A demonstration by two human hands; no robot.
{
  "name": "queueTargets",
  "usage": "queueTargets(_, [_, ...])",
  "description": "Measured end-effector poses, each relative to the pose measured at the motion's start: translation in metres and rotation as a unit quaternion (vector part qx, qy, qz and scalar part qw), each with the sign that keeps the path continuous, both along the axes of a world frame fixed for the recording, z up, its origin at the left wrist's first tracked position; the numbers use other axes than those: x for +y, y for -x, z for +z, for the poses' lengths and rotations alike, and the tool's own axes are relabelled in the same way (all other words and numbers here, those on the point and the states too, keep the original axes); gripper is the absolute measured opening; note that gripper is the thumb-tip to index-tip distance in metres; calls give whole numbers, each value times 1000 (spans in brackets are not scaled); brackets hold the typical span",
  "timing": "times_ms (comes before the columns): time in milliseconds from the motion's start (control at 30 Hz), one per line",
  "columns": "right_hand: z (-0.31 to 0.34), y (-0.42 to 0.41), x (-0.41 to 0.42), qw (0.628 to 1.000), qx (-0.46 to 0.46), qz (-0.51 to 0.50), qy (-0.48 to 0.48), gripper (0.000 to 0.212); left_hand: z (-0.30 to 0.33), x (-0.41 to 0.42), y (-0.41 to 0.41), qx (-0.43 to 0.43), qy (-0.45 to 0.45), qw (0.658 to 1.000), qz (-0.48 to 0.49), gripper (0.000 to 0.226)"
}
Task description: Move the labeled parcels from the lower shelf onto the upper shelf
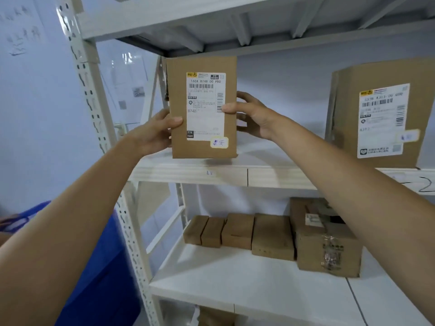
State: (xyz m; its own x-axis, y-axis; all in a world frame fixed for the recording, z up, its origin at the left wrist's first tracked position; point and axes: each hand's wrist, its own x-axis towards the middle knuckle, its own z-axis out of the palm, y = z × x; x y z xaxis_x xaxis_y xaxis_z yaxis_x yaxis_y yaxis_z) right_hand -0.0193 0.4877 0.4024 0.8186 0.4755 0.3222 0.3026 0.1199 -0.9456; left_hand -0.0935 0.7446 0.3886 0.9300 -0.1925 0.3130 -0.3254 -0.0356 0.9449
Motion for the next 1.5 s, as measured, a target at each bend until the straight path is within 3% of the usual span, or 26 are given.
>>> queueTargets(133, [2,-10,12,999,-13,-40,5,88,-4,14,-31,20,-4,999,-42,136])
queueTargets(300, [-7,-25,16,997,-10,-71,5,84,-12,22,-59,29,39,995,-87,146])
queueTargets(533, [-24,-32,20,996,8,-86,-10,85,-31,24,-85,41,121,982,-140,126])
queueTargets(700, [-28,-30,21,996,-3,-89,-7,89,-39,28,-88,26,107,982,-156,110])
queueTargets(933, [-32,-28,21,995,-2,-102,-3,82,-43,28,-87,20,112,979,-167,127])
queueTargets(1300, [-36,-23,24,994,11,-109,-24,76,-42,26,-82,25,117,980,-159,125])
queueTargets(1500, [-33,-17,22,992,19,-121,27,90,-38,28,-81,40,83,984,-154,142])
